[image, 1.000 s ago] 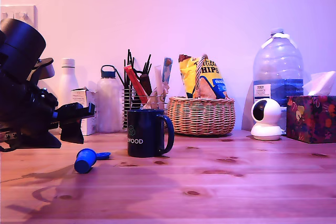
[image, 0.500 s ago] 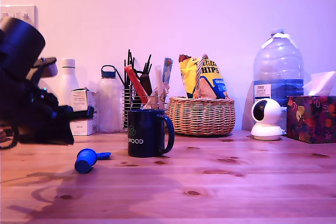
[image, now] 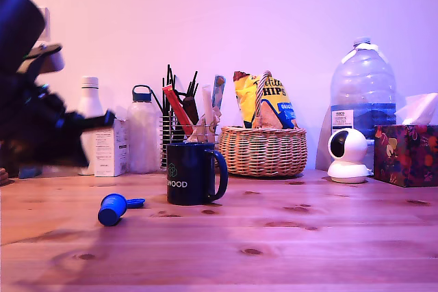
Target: Pick up the coffee capsules from the table one by one and drop them inside the nearest coffee cup
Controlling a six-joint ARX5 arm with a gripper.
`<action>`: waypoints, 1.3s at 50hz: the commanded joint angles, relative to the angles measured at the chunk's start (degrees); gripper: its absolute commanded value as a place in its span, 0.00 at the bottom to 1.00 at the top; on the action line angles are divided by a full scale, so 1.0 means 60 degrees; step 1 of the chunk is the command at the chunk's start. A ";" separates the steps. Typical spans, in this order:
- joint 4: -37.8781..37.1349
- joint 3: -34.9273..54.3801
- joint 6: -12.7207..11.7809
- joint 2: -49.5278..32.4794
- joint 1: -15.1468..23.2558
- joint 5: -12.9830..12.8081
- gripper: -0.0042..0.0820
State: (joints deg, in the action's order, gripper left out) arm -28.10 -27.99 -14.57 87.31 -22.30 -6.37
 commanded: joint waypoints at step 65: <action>0.0397 0.1162 -0.1330 -0.1053 -0.2310 -0.0025 0.74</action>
State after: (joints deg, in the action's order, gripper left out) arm -25.26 -21.96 -22.22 81.12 -36.01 -6.37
